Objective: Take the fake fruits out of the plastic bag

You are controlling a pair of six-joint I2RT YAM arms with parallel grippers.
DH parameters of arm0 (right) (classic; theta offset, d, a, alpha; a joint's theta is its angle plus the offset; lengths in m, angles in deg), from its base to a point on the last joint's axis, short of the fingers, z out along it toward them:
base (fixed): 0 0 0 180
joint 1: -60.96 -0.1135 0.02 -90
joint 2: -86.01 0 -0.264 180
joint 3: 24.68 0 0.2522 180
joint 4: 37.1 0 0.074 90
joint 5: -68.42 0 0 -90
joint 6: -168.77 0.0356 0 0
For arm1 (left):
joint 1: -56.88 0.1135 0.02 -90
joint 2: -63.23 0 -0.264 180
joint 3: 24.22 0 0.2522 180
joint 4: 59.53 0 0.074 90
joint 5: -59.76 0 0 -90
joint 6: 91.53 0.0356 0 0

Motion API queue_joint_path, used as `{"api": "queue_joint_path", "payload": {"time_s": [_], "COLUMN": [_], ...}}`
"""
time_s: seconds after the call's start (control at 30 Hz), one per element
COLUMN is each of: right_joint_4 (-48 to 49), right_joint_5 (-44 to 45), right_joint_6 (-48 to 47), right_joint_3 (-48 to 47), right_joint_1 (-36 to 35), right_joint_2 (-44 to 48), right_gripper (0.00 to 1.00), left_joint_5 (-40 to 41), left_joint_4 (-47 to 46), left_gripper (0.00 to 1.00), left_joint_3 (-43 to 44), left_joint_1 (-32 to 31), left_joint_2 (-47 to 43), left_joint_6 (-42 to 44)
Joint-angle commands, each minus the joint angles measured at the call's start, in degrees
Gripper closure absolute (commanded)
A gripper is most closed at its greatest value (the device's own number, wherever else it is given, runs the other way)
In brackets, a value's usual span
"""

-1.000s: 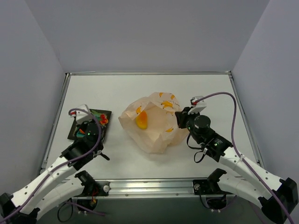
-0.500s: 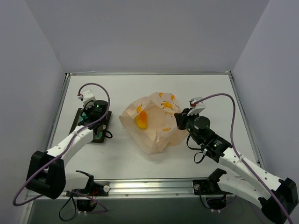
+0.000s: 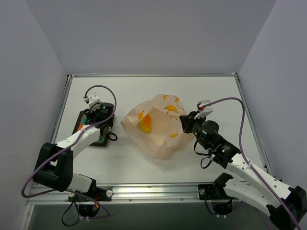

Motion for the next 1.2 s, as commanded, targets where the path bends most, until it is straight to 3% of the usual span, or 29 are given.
{"api": "queue_joint_path", "payload": {"time_s": [0.0, 0.17, 0.3, 0.4, 0.43, 0.57, 0.63, 0.77, 0.97, 1.03, 1.17], "right_joint_4": [0.5, -0.1, -0.3, -0.9, -0.8, 0.0, -0.3, -0.6, -0.1, -0.2, 0.0], "right_joint_5": [0.6, 0.6, 0.6, 0.4, 0.4, 1.0, 1.9, 3.2, 2.0, 1.5, 1.2], "right_joint_6": [-0.4, 0.0, 0.8, 1.2, 1.2, 0.9, 0.2, 0.1, 1.4, 2.2, 2.7], "right_joint_3": [-0.7, -1.8, -2.6, -3.5, -3.7, -4.3, -5.4, -6.0, -4.6, -3.6, -2.6], "right_joint_1": [0.3, 0.2, 0.2, 0.1, 0.1, 0.0, 0.1, 0.1, -0.1, -0.2, -0.4], "right_joint_2": [1.6, 0.7, -0.3, -1.1, -1.2, -3.3, -4.1, -4.5, -5.1, -4.7, -3.6], "right_gripper": [1.00, 1.00, 1.00, 1.00, 1.00, 1.00, 1.00, 1.00, 1.00, 1.00, 1.00], "left_joint_5": [1.0, -7.0, -14.8, -19.8, -19.3, -25.2, -32.7, -34.6, -30.4, -26.0, -16.5], "left_joint_4": [-1.4, -1.9, 0.6, 6.8, 9.9, 22.7, 23.3, 18.0, 6.7, 4.2, 1.9], "left_gripper": [0.52, 0.50, 0.51, 0.52, 0.52, 0.53, 0.53, 0.50, 0.43, 0.43, 0.42], "left_joint_3": [3.3, 1.4, -1.7, -4.9, -5.3, -6.6, -7.0, -7.3, -2.3, -0.9, 2.0], "left_joint_1": [0.5, -0.3, -7.0, -12.9, -16.6, -20.8, -21.8, -28.8, -36.0, -39.2, -39.5], "left_joint_2": [-1.1, -9.3, -24.5, -36.7, -38.8, -43.9, -43.4, -40.5, -25.1, -19.6, -10.5], "left_joint_6": [-1.3, -1.5, -2.1, -2.5, -3.6, -7.3, -7.8, -9.0, -5.6, -4.8, -4.5]}}
